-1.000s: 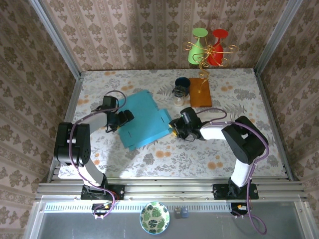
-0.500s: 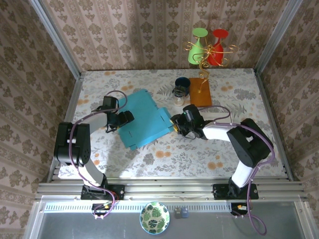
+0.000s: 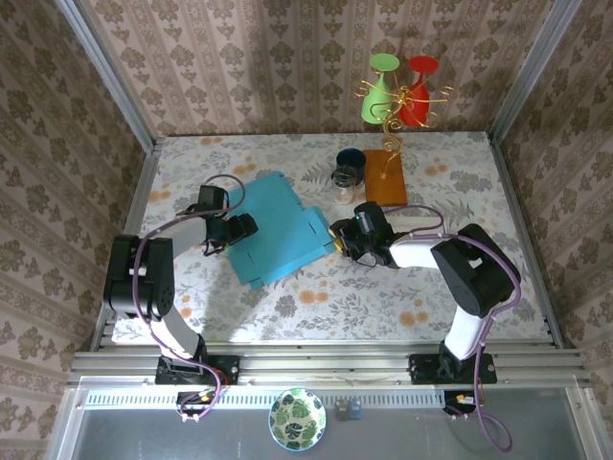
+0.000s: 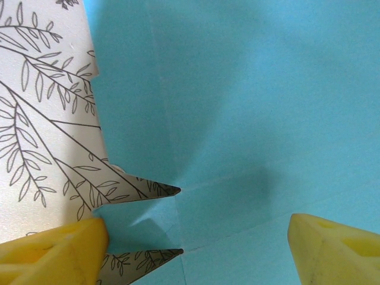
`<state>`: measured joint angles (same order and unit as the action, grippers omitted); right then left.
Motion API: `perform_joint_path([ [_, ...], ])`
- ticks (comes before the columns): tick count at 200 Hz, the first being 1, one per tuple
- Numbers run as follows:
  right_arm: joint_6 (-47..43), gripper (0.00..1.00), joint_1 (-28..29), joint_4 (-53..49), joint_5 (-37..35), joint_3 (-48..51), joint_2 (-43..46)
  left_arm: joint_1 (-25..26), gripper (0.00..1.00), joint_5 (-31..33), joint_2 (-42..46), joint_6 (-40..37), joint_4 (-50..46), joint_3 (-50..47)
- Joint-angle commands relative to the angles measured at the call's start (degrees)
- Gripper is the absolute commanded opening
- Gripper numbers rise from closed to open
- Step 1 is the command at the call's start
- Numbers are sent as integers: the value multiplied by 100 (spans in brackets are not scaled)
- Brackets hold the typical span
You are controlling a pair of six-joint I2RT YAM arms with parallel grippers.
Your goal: Fold the paper box
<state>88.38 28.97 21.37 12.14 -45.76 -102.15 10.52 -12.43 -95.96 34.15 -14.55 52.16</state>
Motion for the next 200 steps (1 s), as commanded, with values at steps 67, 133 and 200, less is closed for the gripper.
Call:
perform_joint_path([
  [67,460,36,-28,621,-176,-65,-476,37,81,73,-233,-180,-204,-154],
  [133,358,8,-32,544,-430,-35,-453,46,81,125,-150,-279,-193,-127],
  [200,697,0,8,-297,-678,-266,223,1110,88,1131,1575,-1420,-348,-261],
])
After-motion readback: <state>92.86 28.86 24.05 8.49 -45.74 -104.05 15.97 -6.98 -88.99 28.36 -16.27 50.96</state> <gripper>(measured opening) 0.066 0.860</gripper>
